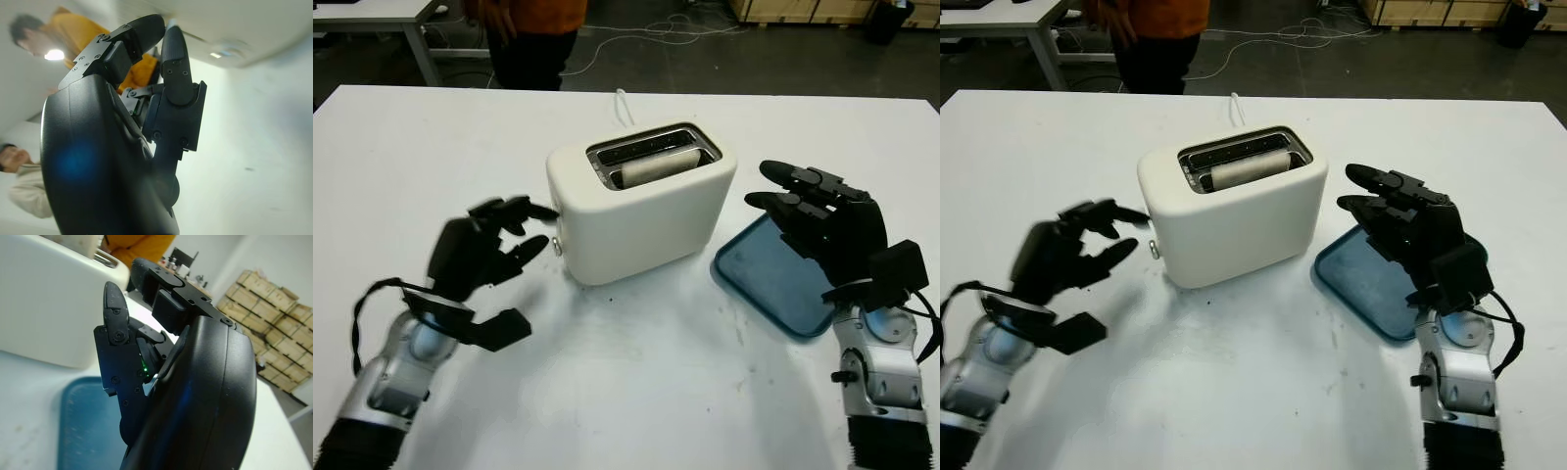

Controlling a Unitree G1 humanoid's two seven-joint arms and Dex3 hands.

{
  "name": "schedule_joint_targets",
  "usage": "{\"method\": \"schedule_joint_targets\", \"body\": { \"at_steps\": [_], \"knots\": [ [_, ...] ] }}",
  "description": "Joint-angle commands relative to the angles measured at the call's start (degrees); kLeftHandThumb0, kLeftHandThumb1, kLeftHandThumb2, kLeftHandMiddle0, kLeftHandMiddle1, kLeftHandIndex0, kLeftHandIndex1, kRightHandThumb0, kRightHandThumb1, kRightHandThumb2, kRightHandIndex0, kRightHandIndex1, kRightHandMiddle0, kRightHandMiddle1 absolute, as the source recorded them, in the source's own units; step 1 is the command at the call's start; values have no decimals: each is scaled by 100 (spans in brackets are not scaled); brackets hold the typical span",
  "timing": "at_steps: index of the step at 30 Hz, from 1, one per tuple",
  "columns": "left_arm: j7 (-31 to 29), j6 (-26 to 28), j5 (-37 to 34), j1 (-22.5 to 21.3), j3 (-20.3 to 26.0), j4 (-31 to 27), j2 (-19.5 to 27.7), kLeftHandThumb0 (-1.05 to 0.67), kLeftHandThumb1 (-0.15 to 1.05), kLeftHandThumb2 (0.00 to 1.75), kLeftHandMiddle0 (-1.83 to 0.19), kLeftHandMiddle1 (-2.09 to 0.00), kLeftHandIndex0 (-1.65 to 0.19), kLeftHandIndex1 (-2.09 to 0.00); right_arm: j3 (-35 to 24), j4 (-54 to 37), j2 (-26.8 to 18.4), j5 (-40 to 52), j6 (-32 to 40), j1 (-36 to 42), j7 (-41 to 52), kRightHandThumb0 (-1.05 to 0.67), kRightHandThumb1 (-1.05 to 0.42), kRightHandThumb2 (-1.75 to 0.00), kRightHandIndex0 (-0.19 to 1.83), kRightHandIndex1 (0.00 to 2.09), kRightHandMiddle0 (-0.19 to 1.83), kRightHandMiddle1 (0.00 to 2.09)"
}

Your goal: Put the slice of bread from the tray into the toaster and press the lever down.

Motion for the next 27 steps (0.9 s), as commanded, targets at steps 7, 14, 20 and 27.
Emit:
{"method": "schedule_joint_targets", "body": {
  "at_steps": [7,14,20,27],
  "knots": [
    [-322,824,204,-128,1092,-594,372,-60,92,19,-50,-120,-64,-57,-382,181,-1084,-143,272,-367,237,-47,-90,-2,71,32,80,0],
    [-554,1047,448,-331,1292,-509,683,-62,92,10,-64,-105,-81,-35,-461,160,-1656,-102,612,-621,487,-41,-82,0,83,18,79,0],
    [-977,546,356,-408,1087,-217,1087,-51,92,7,-71,-98,-98,-16,-362,-5,-1647,-170,753,-613,440,-45,-82,0,85,12,80,0],
    [-991,-309,525,-801,485,537,1136,-41,92,17,-66,-120,-101,-6,-172,101,-1245,-429,173,-459,189,-44,-91,-4,97,12,88,3]
  ]
}}
